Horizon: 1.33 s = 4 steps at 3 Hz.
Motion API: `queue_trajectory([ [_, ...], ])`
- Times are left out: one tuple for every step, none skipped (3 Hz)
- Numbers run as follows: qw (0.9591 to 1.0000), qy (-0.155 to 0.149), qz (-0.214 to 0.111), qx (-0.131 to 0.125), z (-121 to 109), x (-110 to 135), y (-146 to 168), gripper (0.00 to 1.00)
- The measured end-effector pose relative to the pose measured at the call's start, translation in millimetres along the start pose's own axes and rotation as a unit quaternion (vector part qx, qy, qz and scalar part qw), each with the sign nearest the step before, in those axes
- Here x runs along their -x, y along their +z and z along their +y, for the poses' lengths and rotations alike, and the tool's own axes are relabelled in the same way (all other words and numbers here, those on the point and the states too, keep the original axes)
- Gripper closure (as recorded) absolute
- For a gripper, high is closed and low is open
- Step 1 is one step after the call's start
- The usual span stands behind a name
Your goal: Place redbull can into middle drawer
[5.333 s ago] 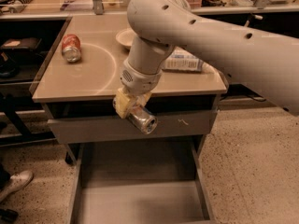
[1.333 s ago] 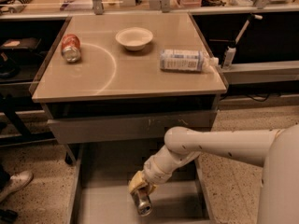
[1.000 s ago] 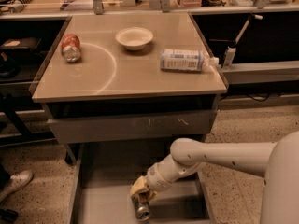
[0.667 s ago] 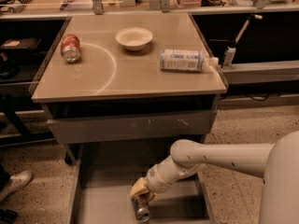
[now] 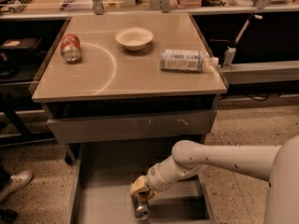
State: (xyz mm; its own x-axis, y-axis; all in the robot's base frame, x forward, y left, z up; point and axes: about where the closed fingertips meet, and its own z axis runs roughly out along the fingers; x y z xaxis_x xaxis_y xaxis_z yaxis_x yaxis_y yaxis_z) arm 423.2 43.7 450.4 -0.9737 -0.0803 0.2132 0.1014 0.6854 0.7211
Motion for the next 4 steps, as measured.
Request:
queue_trajectory([
  [0.9998, -0.001, -0.018, 0.006, 4, 9, -2, 1.0],
  [0.9993, 0.003, -0.033, 0.014, 0, 19, 0, 1.0],
  [0.9988, 0.014, -0.046, 0.005, -12, 35, 6, 1.0],
  [0.998, 0.028, -0.056, -0.009, -29, 50, 10, 1.0],
])
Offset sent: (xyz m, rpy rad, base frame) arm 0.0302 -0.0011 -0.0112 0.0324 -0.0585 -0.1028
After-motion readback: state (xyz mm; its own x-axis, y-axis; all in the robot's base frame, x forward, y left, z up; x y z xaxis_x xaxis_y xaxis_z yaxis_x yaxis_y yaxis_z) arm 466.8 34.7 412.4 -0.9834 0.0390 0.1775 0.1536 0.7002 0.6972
